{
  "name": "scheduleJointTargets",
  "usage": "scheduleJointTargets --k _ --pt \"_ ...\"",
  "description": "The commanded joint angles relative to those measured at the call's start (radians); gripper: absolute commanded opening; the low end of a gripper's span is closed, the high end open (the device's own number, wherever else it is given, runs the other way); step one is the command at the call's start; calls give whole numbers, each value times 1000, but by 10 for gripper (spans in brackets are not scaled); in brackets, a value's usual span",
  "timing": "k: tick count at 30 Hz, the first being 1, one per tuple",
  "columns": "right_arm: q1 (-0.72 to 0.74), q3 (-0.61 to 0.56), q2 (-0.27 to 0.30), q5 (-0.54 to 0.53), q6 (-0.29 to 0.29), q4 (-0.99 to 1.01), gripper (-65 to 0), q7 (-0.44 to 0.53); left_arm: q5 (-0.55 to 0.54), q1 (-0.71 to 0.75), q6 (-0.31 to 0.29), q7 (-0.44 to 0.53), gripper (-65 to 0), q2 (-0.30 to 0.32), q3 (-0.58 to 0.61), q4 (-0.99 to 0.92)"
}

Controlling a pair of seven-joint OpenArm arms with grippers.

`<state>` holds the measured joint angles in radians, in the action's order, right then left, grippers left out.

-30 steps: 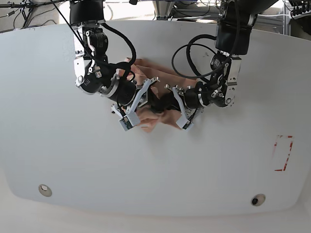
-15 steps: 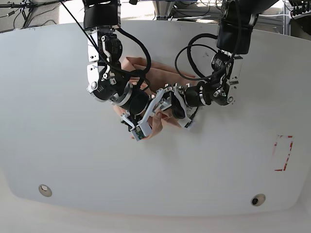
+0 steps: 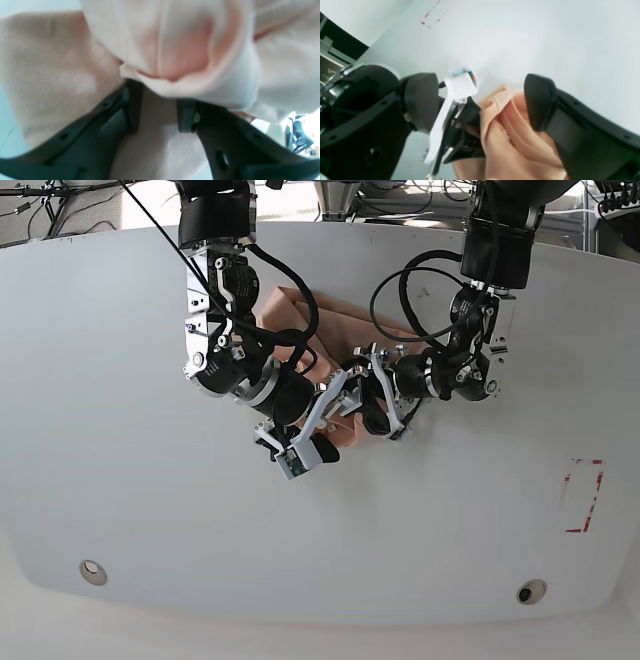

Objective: Fold the T-shirt properly
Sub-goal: 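Fold the right gripper's end over toward the left gripper, then release the left gripper and press the folded bundle with the right gripper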

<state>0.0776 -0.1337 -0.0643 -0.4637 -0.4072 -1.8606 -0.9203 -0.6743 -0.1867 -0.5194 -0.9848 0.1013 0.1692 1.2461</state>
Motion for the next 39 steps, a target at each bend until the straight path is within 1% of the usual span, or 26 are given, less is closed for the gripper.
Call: scheduleJointTargets --k 1,7,9,17,19,21,25,28,31,33,34,35,37,39 --pt "9 -17 -7 -19 -5 -49 -143 23 47 -9 21 -47 -415 19 -38 50" --pt "1 -16 -1 -19 -8 -96 -143 23 47 -6 15 -69 -415 22 -141 129" --pt "1 -14 1 -19 -8 -101 -143 23 47 -6 15 -76 -415 42 -175 162" --pt "-3 -13 25 -11 -6 -96 -143 23 40 -6 14 -76 -415 51 -202 254" --pt "-15 -13 25 -10 -6 -81 -143 23 17 -6 14 -76 -415 54 -204 272" --pt "-20 -13 28 -10 -6 -63 -143 23 -32 -4 14 -76 -415 61 -205 297" --pt "-22 -13 30 -8 -6 -23 -143 23 -114 16 14 -76 -415 133 -241 355" --pt "-20 -13 40 -8 -6 13 -143 23 -164 28 15 -76 -417 180 -308 410" --pt "-19 -17 60 -8 -6 49 -143 28 -206 57 15 -76 -417 255 -411 464" --pt "-17 -17 62 -8 -6 59 -143 28 -227 80 15 -78 -417 294 -474 478" --pt "-12 -17 64 -8 -6 65 -143 28 -244 97 15 -78 -417 331 -527 482" --pt "-8 -17 64 -8 -6 66 -143 28 -249 105 15 -78 -417 348 -549 482" --pt "6 -16 64 -8 -6 83 -143 28 -258 132 15 -78 -417 406 -635 481" --pt "12 -16 64 -8 -6 100 -143 28 -258 160 15 -78 -417 446 -704 481"
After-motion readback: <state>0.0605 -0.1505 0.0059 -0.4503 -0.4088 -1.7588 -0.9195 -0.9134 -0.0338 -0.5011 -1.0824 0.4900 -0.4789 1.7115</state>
